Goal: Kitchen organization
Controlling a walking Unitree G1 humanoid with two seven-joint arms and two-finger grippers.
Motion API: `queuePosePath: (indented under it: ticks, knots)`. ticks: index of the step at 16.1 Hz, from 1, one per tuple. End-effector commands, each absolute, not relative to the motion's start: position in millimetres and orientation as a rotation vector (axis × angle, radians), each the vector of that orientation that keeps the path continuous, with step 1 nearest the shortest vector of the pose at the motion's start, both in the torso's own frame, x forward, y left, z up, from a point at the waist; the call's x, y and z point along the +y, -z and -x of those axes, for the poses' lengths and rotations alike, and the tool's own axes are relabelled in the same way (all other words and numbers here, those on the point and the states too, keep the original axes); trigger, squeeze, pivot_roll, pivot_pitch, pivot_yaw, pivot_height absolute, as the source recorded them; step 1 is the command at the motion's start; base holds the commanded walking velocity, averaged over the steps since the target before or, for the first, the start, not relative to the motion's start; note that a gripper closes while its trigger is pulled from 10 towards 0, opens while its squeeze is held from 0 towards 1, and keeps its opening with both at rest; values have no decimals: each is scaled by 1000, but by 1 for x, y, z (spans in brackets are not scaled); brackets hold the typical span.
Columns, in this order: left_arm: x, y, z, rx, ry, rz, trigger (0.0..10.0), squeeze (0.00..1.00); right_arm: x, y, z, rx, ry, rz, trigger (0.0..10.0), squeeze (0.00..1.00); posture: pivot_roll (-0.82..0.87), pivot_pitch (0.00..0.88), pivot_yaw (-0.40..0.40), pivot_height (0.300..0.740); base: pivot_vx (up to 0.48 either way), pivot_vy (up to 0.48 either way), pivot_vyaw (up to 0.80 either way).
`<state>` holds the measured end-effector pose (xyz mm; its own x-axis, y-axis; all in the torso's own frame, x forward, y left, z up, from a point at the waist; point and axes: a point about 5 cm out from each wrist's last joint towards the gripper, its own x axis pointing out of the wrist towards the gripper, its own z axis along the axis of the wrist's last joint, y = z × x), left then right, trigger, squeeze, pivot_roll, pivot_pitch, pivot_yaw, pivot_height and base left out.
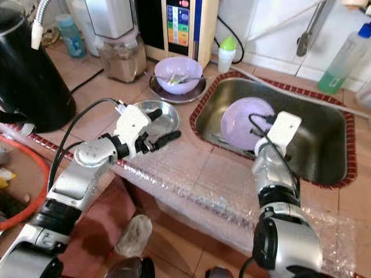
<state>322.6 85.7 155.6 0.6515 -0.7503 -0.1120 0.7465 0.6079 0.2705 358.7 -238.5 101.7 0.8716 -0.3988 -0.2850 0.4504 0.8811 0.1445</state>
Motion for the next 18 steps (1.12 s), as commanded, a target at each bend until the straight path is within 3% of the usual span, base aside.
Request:
queuePosePath:
  ticks: [1,2,8,12,13,15,16,18]
  knots:
    - [82,-161,-322,-17,901,-318,10000,1000,-236,-97,-359,267,446,-234,10000,561,25,92,54,740,0,0,0]
    - [81,-161,-322,-10,910,-321,10000,1000,-234,-96,-359,269,445,-244,10000,1000,27,92,57,740,0,0,0]
    - [82,-163,-327,10,900,-343,10000,1000,-220,-88,-359,269,413,-283,10000,1000,25,69,58,740,0,0,0]
    - [85,-163,-330,5,861,-338,10000,1000,-222,-106,-366,120,357,-409,10000,1000,17,57,47,740,0,0,0]
    - [85,-162,-330,9,859,-334,10000,1000,-215,-110,-370,127,301,-313,10000,1000,14,57,43,740,0,0,0]
    - [84,-162,-329,9,860,-337,10000,1000,-208,-103,-371,220,273,-284,10000,1000,19,54,38,740,0,0,0]
    - [83,-163,-330,7,855,-334,10000,1000,-207,-106,-372,194,261,-310,10000,1000,19,54,38,740,0,0,0]
    - [86,-163,-331,5,841,-336,10000,1000,-206,-112,-374,167,212,-198,10000,1000,23,52,32,740,0,0,0]
